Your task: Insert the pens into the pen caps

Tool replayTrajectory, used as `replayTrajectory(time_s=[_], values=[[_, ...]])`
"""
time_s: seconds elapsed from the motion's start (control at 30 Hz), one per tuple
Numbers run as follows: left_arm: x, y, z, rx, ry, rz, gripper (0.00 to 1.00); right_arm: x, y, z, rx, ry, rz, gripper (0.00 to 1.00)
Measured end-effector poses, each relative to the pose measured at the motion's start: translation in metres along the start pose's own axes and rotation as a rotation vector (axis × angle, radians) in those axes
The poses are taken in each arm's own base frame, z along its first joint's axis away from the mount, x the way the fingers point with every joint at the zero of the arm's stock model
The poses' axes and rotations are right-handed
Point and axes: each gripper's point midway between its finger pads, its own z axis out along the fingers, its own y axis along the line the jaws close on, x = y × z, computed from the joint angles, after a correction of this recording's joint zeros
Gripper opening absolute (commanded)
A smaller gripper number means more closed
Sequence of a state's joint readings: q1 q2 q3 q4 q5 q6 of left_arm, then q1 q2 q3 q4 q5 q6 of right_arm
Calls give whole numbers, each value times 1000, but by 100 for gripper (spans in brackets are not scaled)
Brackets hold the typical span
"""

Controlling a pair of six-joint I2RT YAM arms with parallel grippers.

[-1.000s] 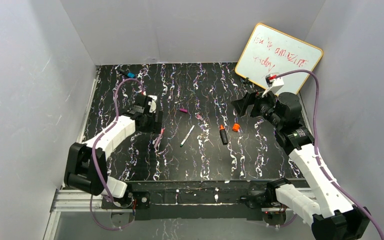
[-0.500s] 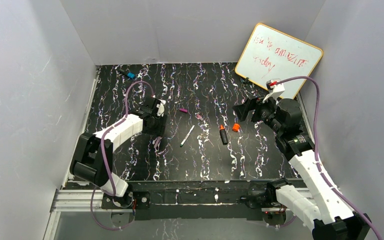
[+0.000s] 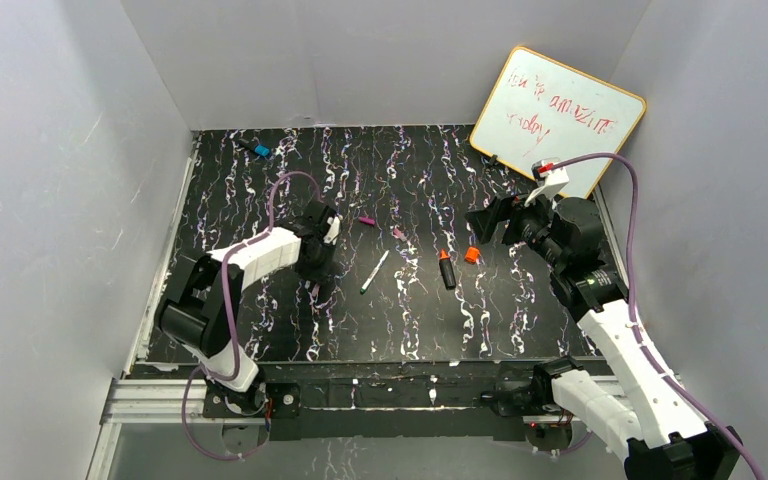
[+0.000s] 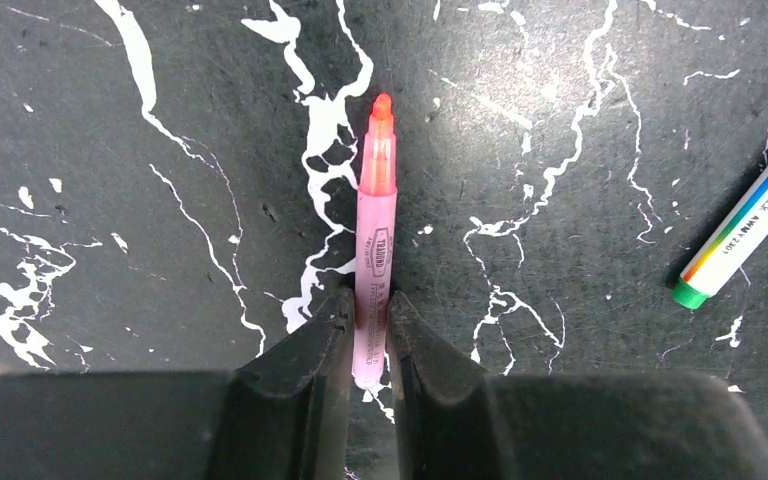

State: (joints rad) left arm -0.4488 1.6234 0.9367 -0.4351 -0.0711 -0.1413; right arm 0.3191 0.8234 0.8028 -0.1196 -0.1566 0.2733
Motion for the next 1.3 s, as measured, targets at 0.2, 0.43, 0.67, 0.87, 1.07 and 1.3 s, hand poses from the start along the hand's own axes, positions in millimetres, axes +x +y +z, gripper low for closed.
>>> replayTrajectory(time_s=[0.2, 0.43, 0.67, 0.87, 1.07, 1.3], values=[[-14, -3, 4, -7, 30, 7, 10, 0, 0, 0, -2, -1, 0, 99], [-63, -28, 18, 20, -16, 16, 11, -1, 3, 7, -16, -4, 47, 99], [-80, -45, 22, 40, -40, 27, 30, 39, -26, 42, 142, 141, 265, 99], [-83, -46, 18, 46, -53, 23, 71, 55, -28, 74, 236, 206, 502, 99], [-111, -37, -43, 57, -214, 4, 82, 36, 40, 145, 170, 263, 550, 93], [-126, 52, -138, -17, -467, -165, 85, 91, 104, 207, 179, 445, 615, 80]])
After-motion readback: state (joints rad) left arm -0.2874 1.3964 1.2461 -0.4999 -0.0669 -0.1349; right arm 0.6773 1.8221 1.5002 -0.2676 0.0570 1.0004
